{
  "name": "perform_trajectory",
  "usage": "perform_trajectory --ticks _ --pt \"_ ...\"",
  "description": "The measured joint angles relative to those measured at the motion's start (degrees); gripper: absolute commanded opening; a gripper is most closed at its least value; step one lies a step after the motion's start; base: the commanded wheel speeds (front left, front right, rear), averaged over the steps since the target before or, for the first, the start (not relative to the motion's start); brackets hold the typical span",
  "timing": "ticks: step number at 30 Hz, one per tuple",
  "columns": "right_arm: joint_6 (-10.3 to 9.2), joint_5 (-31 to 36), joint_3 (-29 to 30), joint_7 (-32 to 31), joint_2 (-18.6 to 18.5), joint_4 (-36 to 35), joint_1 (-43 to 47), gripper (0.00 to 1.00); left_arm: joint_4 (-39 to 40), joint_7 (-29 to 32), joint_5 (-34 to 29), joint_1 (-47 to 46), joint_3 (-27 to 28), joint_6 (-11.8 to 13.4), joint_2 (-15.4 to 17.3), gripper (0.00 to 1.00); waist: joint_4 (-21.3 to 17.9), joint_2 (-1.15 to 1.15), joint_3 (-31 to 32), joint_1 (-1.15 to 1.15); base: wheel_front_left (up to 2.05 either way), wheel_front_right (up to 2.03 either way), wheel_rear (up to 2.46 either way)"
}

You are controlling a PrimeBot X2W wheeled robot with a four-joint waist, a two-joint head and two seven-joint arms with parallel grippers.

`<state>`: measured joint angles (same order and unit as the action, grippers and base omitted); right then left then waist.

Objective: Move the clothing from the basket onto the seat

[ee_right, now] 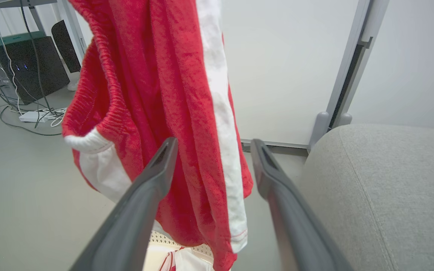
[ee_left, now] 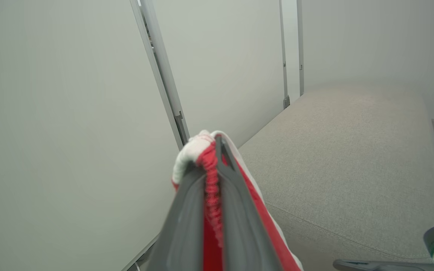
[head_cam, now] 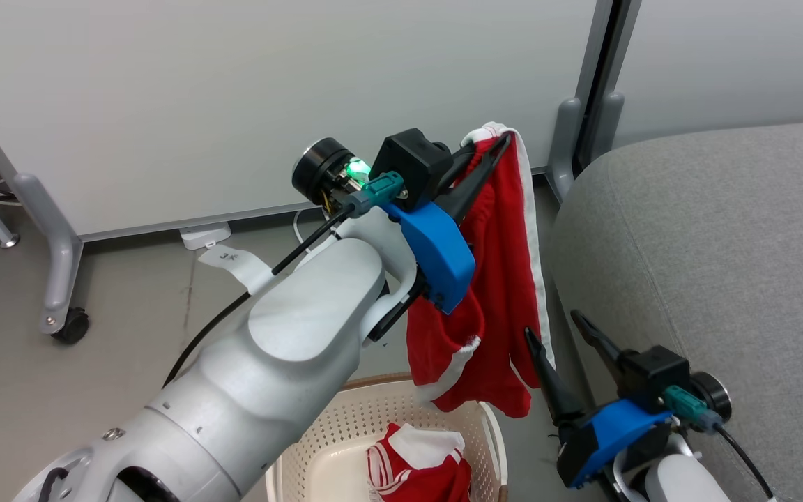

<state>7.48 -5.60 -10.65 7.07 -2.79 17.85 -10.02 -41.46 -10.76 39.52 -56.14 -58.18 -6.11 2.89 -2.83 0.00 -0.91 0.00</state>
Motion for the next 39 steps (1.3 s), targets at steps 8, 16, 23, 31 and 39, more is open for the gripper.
perform_trajectory --ticks 8,16,23,31,39 --pt "0.00 -0.78 -2.91 -3.00 -0.01 5.70 -6.87 1.00 0.82 0.00 2.43 -0.07 -3.09 0.54 0.00 0.00 0.13 0.00 0.09 0.01 0.00 0.00 0.00" --pt "0.00 -2.46 -4.87 -3.97 0.00 12.72 -12.46 1.00 1.15 -0.21 4.45 -0.48 -5.89 1.03 -0.01 0.00 0.72 0.00 0.33 0.00 0.00 0.00 0.00" --pt "0.00 -5.32 -6.60 -4.02 -0.01 17.85 -15.59 1.00 1.34 -0.43 6.01 -0.72 -8.02 1.32 0.00 0.00 1.08 0.00 0.53 0.00 0.00 0.00 0.00" --pt "0.00 -8.61 -8.81 -2.55 0.00 22.49 -17.60 0.00 1.22 -0.79 7.81 -1.53 -9.69 1.62 -0.01 0.00 1.15 0.00 0.98 0.01 0.00 0.00 0.00" --pt "0.00 -10.73 -10.16 -0.78 -0.01 25.27 -18.64 0.00 -0.05 -0.96 9.02 -1.65 -11.07 1.76 -0.01 0.00 0.90 0.00 1.24 0.00 0.00 0.00 0.00"
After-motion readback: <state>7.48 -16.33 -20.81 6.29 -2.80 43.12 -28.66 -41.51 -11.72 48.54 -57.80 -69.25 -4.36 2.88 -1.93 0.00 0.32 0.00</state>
